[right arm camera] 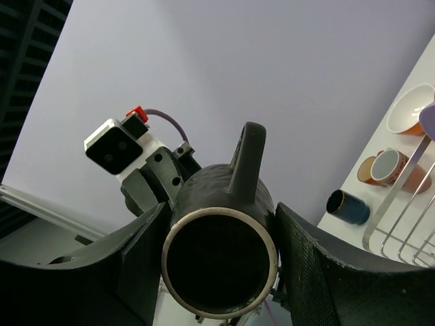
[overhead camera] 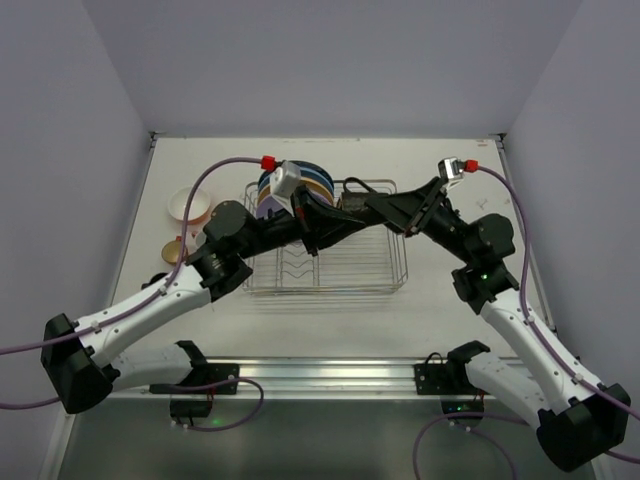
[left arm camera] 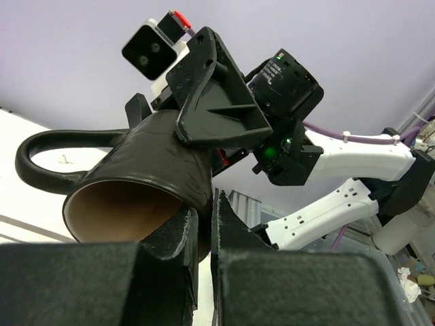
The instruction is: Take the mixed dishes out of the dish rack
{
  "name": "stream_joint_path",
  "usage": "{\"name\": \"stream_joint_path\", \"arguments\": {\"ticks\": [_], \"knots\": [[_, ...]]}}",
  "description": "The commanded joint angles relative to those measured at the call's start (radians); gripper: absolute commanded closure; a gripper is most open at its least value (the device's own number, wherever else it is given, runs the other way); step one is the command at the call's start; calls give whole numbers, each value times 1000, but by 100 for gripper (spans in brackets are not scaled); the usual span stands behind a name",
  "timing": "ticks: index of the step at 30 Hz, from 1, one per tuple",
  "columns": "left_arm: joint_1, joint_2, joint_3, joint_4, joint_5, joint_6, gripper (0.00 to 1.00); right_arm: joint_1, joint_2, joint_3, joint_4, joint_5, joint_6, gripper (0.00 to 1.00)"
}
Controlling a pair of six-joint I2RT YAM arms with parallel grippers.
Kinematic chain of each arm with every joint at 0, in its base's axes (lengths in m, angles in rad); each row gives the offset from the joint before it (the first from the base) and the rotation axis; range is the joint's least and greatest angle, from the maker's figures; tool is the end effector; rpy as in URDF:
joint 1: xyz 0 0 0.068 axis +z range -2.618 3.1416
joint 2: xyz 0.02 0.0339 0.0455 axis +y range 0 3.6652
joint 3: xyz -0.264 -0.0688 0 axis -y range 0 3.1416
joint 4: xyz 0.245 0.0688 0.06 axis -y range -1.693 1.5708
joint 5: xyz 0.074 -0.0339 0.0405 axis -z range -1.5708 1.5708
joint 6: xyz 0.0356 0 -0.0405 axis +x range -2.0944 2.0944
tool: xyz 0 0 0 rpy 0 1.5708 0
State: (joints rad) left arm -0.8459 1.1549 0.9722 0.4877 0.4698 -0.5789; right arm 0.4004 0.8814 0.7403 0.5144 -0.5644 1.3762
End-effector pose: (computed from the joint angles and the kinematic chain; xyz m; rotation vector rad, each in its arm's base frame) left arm 0.1643 -0.2098 0.4012 0.6340 1.3164 -1.4893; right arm 0.1768 0.0955 0.3801 0.1292 1.4973 1.8261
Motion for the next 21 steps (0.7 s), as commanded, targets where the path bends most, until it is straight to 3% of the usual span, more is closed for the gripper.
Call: {"name": "stream_joint_path", "arguments": {"ticks": [1, 2, 4, 6, 8, 9, 11, 12, 14, 15, 16, 19, 21], "knots": [[-7, -55, 8, -32, -101, 96, 100, 17, -15, 13, 65, -26, 17, 74], [-7, -66, 8, -53, -147, 112, 100, 17, -15, 8, 64, -28, 15, 44], [-7, -93, 10, -138, -186, 128, 100, 15, -15, 8, 35, -32, 0, 1], [-7, -115, 28, -278, -269, 154, 100, 9, -24, 22, -26, -19, -73, 1], [-7, -164, 61, -424, -412, 181, 100, -20, -50, 69, -231, 35, -229, 1], [-7, -199, 77, -619, -469, 186, 100, -38, -59, 89, -402, 69, -291, 1], [-7, -234, 127, -806, -682, 176, 100, -51, -94, 122, -531, 197, -438, 1], [-7, -253, 152, -1006, -751, 150, 100, -58, -108, 123, -607, 239, -481, 1], [-5, -248, 215, -1231, -950, 31, 100, -60, -133, 142, -663, 351, -590, 1], [-5, -232, 271, -1438, -995, -14, 100, -58, -131, 155, -721, 380, -626, 1], [-5, -213, 310, -1702, -1161, -202, 100, -60, -104, 216, -807, 467, -738, 1], [10, -234, 267, -1788, -1209, -231, 100, -60, -67, 241, -864, 503, -787, 1], [97, -247, 229, -1731, -1153, -175, 100, -61, -52, 240, -870, 497, -804, 1]]}}
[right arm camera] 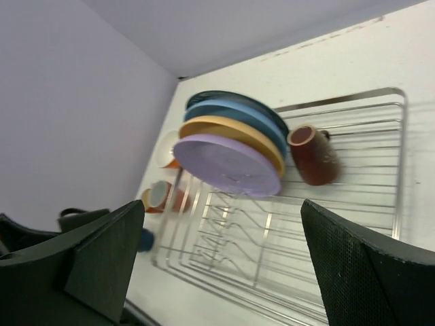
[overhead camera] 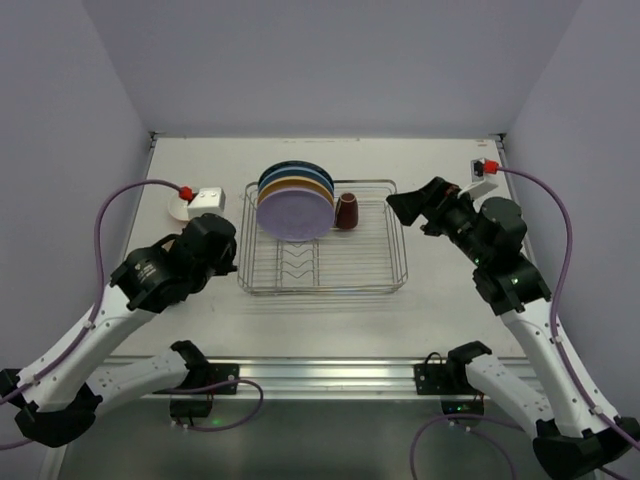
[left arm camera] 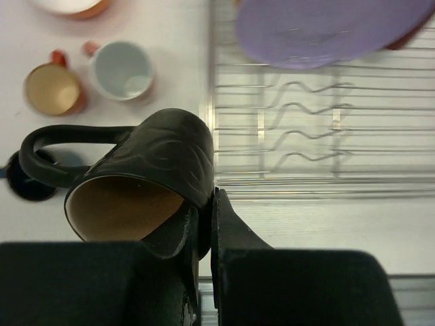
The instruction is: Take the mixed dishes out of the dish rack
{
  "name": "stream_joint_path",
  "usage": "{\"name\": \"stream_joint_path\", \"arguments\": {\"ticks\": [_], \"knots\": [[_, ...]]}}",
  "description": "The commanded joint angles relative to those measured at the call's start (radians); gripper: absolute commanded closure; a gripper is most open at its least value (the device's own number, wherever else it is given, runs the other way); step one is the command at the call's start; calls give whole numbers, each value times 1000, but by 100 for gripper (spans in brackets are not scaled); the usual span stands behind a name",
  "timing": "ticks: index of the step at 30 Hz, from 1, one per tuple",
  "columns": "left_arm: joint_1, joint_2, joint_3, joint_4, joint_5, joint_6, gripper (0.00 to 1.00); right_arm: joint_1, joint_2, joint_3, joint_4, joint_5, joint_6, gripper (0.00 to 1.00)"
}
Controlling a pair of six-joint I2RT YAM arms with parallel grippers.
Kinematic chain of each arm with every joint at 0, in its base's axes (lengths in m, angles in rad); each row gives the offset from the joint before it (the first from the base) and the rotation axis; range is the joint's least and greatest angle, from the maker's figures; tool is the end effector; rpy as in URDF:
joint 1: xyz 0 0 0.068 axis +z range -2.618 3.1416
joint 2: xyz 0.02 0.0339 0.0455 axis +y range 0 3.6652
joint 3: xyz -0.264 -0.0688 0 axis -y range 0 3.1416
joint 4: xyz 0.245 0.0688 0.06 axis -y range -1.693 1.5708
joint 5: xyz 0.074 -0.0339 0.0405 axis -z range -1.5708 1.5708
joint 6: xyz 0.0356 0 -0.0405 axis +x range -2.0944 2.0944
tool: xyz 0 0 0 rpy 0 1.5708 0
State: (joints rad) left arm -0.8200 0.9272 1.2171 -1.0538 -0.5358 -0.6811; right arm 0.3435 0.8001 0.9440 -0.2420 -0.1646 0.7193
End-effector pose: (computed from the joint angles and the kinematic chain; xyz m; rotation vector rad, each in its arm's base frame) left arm 0.1189 -0.1007 0.3799 -0.1045 2.2125 -0.1989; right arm 0.1662 0.0656 0.3867 0.1984 1.7444 0.9286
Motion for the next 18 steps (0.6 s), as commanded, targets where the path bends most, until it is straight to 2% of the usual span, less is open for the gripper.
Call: {"name": "stream_joint_path", "arguments": {"ticks": [1, 2, 3, 4, 5, 7, 12, 18], "knots": [[118, -16, -31, -157, -72, 13, 100, -3, 33, 32, -115, 91, -159, 1], [221, -5, -48, -94, -44, 55, 100, -4, 34, 30, -115, 82, -170, 1], [278, 4, -80, -60, -20, 90, 100, -5, 36, 30, -117, 79, -181, 1], [345, 18, -96, -29, 90, 170, 100, -3, 36, 30, -121, 82, -202, 1], [467, 41, -108, 36, 161, 210, 100, -6, 34, 30, -131, 91, -216, 1], [591, 64, -152, 87, 323, 267, 100, -9, 34, 32, -143, 99, -247, 1], [668, 174, -260, 169, 451, 284, 100, -12, 33, 7, -148, 100, -267, 1], [676, 216, -320, 207, 441, 281, 100, -14, 36, -5, -143, 76, -273, 1]]}}
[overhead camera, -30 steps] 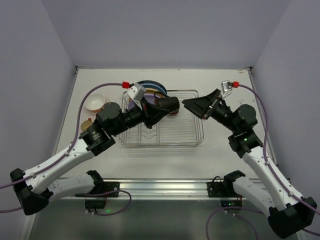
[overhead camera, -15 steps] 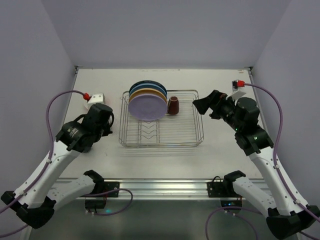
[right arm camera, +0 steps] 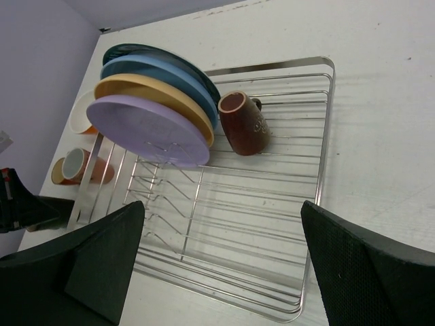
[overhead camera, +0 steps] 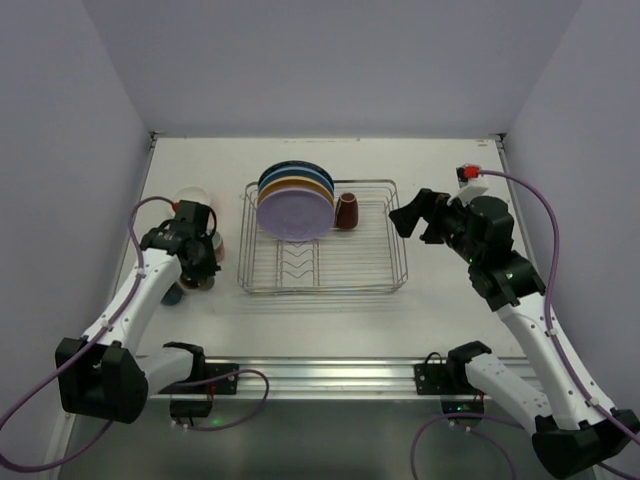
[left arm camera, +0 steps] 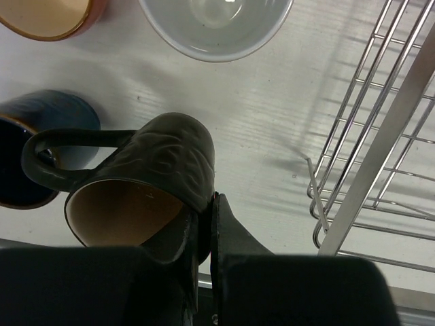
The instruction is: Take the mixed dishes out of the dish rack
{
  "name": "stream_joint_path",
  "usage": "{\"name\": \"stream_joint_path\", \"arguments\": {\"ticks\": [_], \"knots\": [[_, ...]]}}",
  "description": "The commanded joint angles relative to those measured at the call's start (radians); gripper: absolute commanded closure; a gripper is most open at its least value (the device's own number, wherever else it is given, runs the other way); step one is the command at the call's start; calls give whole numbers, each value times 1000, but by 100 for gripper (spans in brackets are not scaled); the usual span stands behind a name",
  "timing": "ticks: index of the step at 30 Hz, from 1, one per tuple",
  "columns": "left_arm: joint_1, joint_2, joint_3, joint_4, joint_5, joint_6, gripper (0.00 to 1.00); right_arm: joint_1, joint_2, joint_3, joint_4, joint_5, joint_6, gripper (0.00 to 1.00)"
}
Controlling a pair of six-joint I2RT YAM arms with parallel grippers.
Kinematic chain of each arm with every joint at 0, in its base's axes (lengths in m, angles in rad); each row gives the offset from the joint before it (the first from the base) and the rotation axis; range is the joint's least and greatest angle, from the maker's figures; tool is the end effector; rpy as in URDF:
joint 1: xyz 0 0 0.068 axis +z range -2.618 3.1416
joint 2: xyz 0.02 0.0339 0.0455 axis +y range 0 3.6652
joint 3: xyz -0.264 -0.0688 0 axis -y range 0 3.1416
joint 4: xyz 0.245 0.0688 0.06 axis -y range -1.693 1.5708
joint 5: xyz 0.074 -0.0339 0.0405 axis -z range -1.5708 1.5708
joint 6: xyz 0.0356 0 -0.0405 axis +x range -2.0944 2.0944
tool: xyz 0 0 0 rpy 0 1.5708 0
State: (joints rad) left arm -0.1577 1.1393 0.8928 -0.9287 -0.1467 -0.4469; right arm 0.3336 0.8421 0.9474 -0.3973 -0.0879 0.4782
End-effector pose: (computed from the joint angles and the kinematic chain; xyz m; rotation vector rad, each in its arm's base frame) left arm 0.2022 -0.0269 0.2509 -0.4318 2.6869 0.0285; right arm 0.1751 0.0640 0.3644 0.0757 1.9103 0.6382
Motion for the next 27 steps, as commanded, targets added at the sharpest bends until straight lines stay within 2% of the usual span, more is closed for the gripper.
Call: {"name": "stream_joint_path", "arguments": {"ticks": [1, 8, 14, 22, 27], "knots": [[14, 19, 3, 83, 53, 43, 100, -2, -14, -12, 15, -3, -32, 1], [15, 112, -17, 125, 53, 30, 100, -4, -70, -68, 46, 53, -13, 1], [15, 154, 9, 82, 10, 31, 99, -4, -72, -70, 46, 45, -13, 1], [15, 183, 8, 68, -4, 30, 91, -4, -80, -75, 46, 42, -13, 1], [15, 177, 6, 68, -1, 30, 77, -4, -77, -78, 52, 36, -10, 1]]}}
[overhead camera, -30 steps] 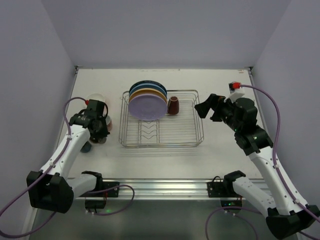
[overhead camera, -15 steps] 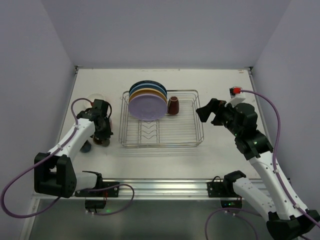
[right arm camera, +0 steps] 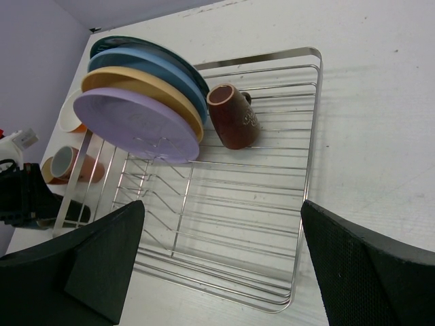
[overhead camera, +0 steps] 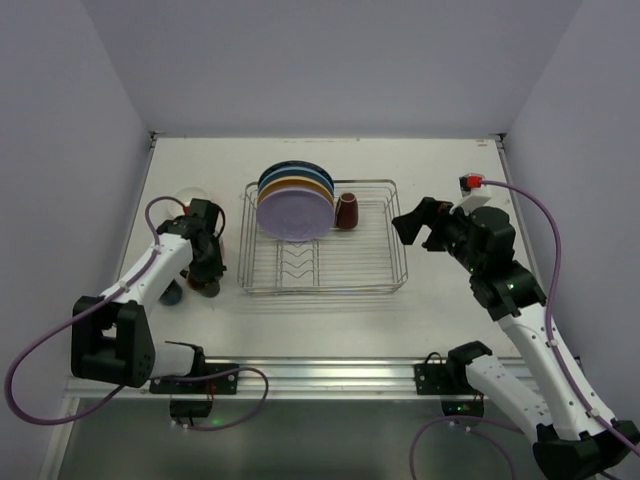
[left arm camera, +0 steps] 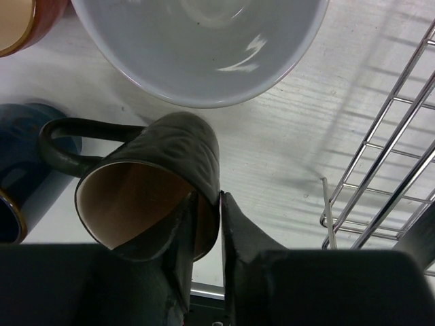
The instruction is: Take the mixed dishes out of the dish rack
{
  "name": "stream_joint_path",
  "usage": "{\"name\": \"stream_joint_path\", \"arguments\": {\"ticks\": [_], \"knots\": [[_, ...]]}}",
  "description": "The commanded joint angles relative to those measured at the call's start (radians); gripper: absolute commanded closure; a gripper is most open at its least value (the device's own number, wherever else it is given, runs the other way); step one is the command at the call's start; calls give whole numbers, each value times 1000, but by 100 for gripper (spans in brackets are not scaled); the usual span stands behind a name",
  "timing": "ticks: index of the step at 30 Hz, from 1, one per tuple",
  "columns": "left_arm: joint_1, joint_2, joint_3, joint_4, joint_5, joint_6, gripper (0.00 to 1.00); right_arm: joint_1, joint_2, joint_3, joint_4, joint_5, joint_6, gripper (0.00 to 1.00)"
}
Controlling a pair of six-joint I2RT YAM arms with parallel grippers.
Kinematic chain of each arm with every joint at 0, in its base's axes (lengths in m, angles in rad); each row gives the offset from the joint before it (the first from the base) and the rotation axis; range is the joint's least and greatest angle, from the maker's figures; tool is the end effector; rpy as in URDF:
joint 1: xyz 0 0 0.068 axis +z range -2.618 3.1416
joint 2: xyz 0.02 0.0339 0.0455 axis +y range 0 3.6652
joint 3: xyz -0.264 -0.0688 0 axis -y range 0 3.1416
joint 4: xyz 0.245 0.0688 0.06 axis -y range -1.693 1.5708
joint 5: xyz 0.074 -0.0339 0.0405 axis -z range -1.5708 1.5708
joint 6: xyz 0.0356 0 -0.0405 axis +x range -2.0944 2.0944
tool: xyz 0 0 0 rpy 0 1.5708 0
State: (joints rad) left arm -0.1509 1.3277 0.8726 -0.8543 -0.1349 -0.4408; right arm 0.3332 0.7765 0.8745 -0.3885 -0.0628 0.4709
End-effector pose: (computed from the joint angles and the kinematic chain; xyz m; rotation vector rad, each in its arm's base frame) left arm 0.2292 -0.0300 0.2104 -0.4370 2.8182 0.0750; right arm 0.1642 0.0592 0.3508 0.0866 1.9044 0.6105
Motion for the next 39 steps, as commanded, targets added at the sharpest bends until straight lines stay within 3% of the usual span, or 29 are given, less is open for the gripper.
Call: {"name": "stream_joint_path", "arguments": {"ticks": [1, 5, 12, 16, 21, 26, 30, 39], "knots": [[8, -12, 28, -5, -11, 25, 75, -3, -10, -5, 43, 9, -5, 1], [8, -35, 40, -20, 6, 30, 62, -3, 1, -8, 48, 8, -5, 1], [7, -221, 192, -136, -6, 30, 30, -3, 26, -23, 79, -57, -26, 1], [7, -301, 287, -184, -12, 43, 20, -3, 47, -22, 88, -69, -35, 1], [7, -459, 295, -77, 63, 115, 4, -2, 114, -19, 140, -185, -63, 1], [7, -686, 45, 228, 196, 136, 1, 12, 295, 85, 91, -168, -55, 1], [7, -838, -81, 389, 189, 136, 0, 63, 476, 205, 45, -65, -83, 2], [4, -877, -149, 426, 178, 117, 0, 89, 903, 516, -7, -22, -95, 9]]}}
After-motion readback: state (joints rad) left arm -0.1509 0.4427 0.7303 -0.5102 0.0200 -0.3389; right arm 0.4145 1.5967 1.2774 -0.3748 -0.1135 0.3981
